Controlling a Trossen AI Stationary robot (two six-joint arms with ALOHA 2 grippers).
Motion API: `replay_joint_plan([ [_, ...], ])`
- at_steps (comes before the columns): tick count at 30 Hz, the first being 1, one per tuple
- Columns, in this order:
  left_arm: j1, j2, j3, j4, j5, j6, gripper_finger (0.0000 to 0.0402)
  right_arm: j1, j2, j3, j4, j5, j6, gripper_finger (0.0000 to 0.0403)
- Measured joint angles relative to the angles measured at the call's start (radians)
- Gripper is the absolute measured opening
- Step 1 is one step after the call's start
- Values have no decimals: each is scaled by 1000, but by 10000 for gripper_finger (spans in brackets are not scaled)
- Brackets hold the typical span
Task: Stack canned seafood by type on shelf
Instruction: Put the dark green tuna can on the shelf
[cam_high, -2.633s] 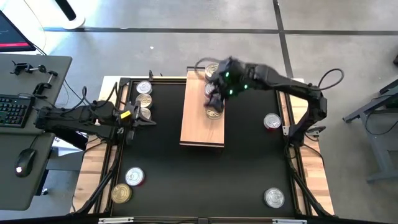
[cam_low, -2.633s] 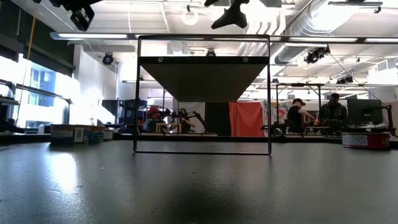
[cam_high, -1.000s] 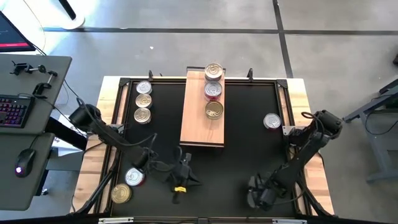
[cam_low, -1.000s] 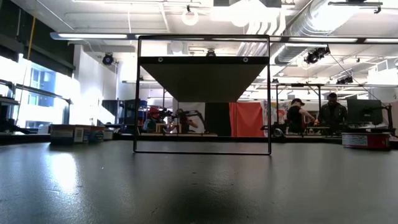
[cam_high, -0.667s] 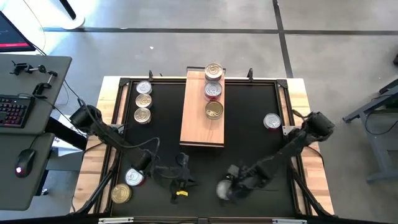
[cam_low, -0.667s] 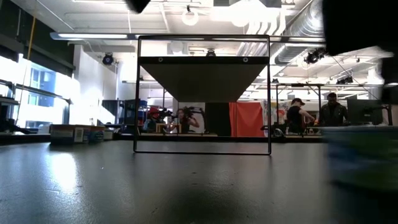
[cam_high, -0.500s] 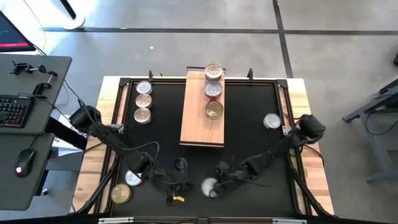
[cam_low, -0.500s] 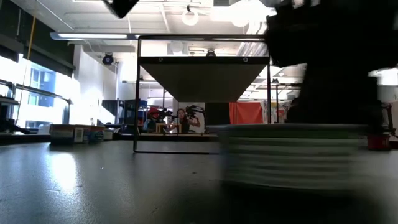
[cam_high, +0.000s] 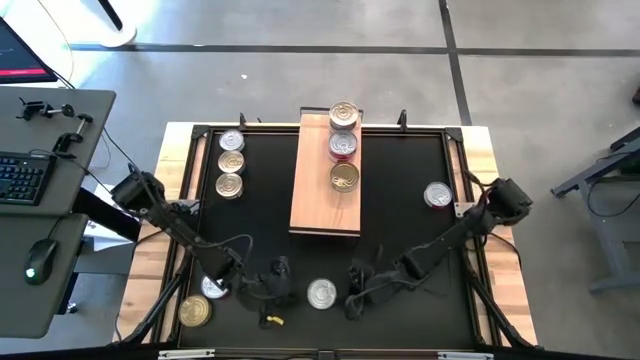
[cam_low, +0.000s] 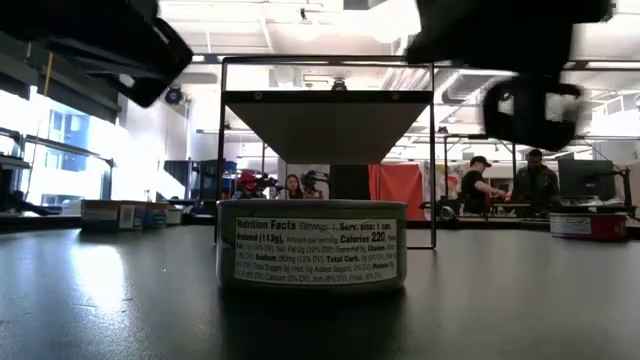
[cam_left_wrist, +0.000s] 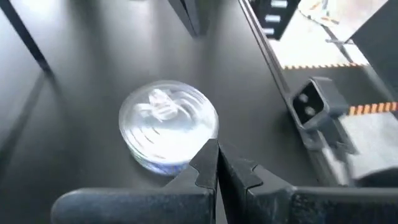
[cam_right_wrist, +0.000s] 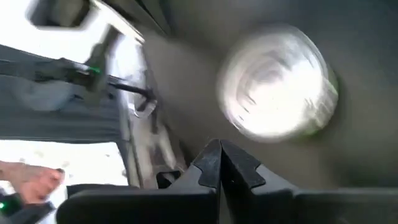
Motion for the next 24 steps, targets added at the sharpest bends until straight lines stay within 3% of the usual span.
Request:
replay_joint_plan([
  [6, 60, 25, -21, 61, 28, 147, 0, 18, 49, -1, -180, 37, 161, 0],
  [13, 87, 113, -20, 103, 122, 189, 0, -18, 92, -1, -156, 52, 191, 0],
  [24, 77, 250, 88, 113, 81, 177, 0, -48, 103, 0, -127, 9, 190, 0],
])
